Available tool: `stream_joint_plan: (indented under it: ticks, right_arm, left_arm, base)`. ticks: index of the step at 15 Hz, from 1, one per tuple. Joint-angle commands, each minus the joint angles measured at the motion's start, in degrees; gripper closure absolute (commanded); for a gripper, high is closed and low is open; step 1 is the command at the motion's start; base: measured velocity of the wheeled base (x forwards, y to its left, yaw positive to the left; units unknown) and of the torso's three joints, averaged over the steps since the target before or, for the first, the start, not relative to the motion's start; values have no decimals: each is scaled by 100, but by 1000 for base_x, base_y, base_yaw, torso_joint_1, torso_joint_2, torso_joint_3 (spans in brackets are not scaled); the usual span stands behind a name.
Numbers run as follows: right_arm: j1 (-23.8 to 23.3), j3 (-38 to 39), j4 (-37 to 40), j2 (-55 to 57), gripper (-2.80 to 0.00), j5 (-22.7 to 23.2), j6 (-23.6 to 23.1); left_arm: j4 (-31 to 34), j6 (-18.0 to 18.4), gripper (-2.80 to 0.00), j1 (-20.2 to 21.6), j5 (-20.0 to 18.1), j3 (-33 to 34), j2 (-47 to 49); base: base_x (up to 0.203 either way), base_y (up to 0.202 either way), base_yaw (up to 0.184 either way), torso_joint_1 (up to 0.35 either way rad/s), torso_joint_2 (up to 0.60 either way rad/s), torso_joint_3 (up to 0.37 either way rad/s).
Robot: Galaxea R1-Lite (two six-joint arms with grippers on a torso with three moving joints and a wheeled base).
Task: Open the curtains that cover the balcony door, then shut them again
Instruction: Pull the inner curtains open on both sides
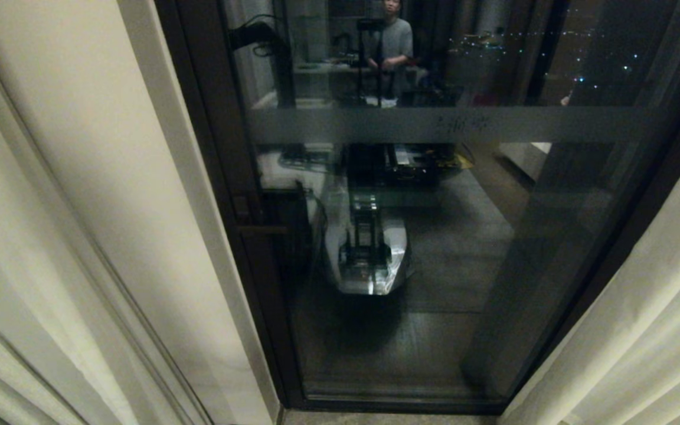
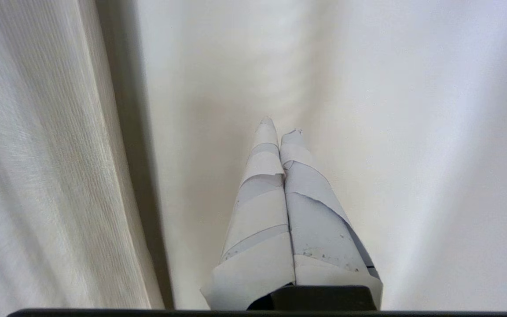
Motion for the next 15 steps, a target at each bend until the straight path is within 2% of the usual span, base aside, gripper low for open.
stream_joint_plan:
  ticks: [1, 4, 8, 10, 12, 13, 15]
  right_arm:
    - [1, 1, 0, 9, 0, 4, -7]
    - [1, 1, 0, 9, 0, 4, -7]
    - [1, 1, 0, 9, 0, 4, -7]
    - [1, 1, 0, 9, 0, 4, -7]
    - [1, 1, 0, 9, 0, 4, -7]
    - [1, 1, 0, 9, 0, 4, -7]
    - [1, 1, 0, 9, 0, 4, -7]
  left_arm:
    - [154, -1, 0, 59, -9, 434, -1130]
    - [441, 19, 0, 153, -10, 1020, -2038]
    - [838, 51, 0, 216, -76, 2348, -3454]
    - [931, 262, 0, 126, -169, 2884, -3871]
    - [1142, 514, 0, -178, -234, 3133, -4096]
    - [1368, 644, 0, -486, -185, 3194, -4184]
    - [1870, 960, 0, -1546, 151, 3373, -4340]
  base:
    - [0, 0, 0, 0, 0, 0]
    - [0, 0, 0, 0, 0, 0]
    - [0, 0, 0, 0, 0, 0]
    - [0, 0, 0, 0, 0, 0]
    - [0, 0, 0, 0, 0, 0]
    - [0, 0, 0, 0, 0, 0]
    - [0, 0, 0, 0, 0, 0]
